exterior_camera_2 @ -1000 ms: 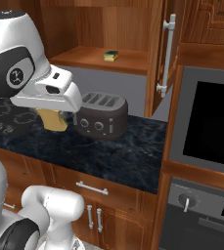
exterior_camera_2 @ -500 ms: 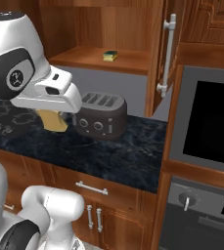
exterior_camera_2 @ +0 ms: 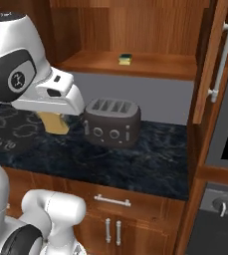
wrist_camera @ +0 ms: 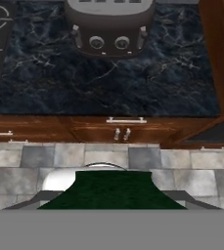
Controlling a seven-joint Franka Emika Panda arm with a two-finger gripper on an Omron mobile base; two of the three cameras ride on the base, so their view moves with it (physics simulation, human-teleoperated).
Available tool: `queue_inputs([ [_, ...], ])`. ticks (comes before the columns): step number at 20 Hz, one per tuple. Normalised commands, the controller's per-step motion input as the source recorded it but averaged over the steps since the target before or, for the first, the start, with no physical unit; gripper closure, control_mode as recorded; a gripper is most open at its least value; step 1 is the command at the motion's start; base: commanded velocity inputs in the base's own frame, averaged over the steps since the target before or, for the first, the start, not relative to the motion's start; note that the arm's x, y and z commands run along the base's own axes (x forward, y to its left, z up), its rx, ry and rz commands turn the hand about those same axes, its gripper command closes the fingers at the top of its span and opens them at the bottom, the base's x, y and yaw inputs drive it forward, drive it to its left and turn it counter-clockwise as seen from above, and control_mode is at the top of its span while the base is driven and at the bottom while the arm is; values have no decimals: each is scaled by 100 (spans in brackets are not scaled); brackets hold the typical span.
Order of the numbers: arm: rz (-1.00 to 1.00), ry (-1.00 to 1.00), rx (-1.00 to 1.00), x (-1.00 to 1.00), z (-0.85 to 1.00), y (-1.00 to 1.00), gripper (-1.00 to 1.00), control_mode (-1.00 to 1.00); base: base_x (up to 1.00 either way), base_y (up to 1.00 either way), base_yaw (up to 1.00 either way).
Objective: Pick up the sponge and sponge from the sink, and place them back in the cabinet, and close the cabinet doors.
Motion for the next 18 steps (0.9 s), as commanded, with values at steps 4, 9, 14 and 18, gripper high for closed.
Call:
queue_inputs([
  [4,0,0,0,0,0,0,100,100,64,17,-11],
  [9,0,0,0,0,0,0,100,100,38,-31,1],
  [14,0,0,0,0,0,0,100,100,30,-38,-14],
  [18,0,0,0,0,0,0,100,100,19,-31,-26],
])
